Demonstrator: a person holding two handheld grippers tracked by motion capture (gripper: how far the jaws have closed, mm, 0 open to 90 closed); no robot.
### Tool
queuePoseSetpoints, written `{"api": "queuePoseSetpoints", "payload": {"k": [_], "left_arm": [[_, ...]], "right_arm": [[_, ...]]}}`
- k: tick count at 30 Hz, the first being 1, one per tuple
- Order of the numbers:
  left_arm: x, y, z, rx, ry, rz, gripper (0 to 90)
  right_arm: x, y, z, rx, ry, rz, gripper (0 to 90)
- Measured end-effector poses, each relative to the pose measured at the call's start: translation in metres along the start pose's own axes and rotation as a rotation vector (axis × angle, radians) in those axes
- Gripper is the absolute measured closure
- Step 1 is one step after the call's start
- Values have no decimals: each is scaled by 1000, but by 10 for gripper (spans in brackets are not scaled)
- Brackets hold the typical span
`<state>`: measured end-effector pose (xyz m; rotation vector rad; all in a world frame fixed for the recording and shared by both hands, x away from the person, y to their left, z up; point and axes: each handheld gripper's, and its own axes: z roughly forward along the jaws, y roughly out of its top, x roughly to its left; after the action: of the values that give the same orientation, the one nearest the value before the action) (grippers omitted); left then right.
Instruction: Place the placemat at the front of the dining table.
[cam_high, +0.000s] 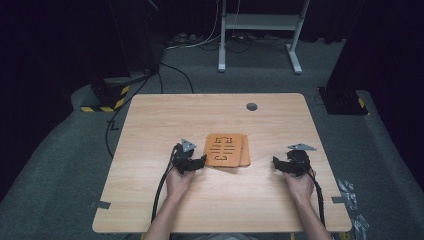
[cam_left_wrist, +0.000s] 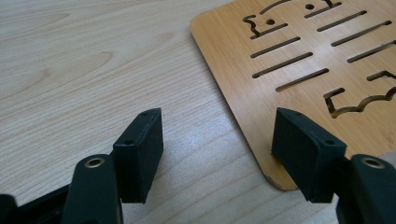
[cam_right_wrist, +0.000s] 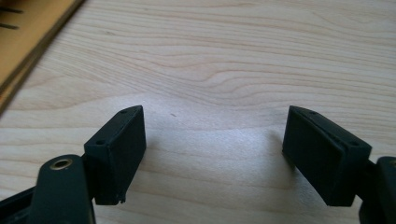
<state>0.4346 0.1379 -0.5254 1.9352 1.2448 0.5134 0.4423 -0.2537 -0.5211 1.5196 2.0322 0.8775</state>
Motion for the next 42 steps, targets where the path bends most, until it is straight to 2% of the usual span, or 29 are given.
{"api": "queuePoseSetpoints", "payload": {"k": [4, 6, 7, 8, 10, 11, 14, 20, 27, 30, 33, 35, 37, 38, 42], "left_arm": [[1, 0, 0, 1, -7, -10, 341], [1, 0, 0, 2, -8, -11, 341], [1, 0, 0, 2, -8, -11, 341], [1, 0, 0, 2, -8, -10, 341], [1, 0, 0, 2, -9, -11, 341], [1, 0, 0, 2, -10, -16, 341], [2, 0, 1, 2, -16, -19, 341], [2, 0, 1, 2, -16, -18, 341], [2, 0, 1, 2, -16, -18, 341], [2, 0, 1, 3, -16, -18, 340], [2, 0, 1, 3, -15, -19, 340], [1, 0, 1, 3, -12, -24, 339], [0, 0, 1, 1, -13, -20, 339], [0, 0, 1, 2, -13, -21, 339], [0, 0, 1, 2, -13, -20, 339]], "right_arm": [[3, 2, -2, 11, 38, -4, 226], [5, 4, -2, 4, 55, -24, 218], [7, 6, -3, 6, 66, -14, 217], [8, 7, -3, -4, 70, -32, 217], [16, 14, -5, -27, 109, -35, 215], [16, 14, -5, -27, 109, -35, 215], [27, 22, -4, -37, 165, -44, 214], [48, 36, 1, -47, 227, -75, 205], [67, 48, 8, -47, 275, -100, 199], [74, 52, 11, -49, 296, -92, 199], [80, 53, 14, -45, 304, -96, 200], [84, 53, 17, -19, 305, -99, 202], [87, 54, 19, -18, 311, -115, 204], [89, 55, 19, -22, 313, -104, 207], [96, 62, 18, -27, 333, -116, 208]]}}
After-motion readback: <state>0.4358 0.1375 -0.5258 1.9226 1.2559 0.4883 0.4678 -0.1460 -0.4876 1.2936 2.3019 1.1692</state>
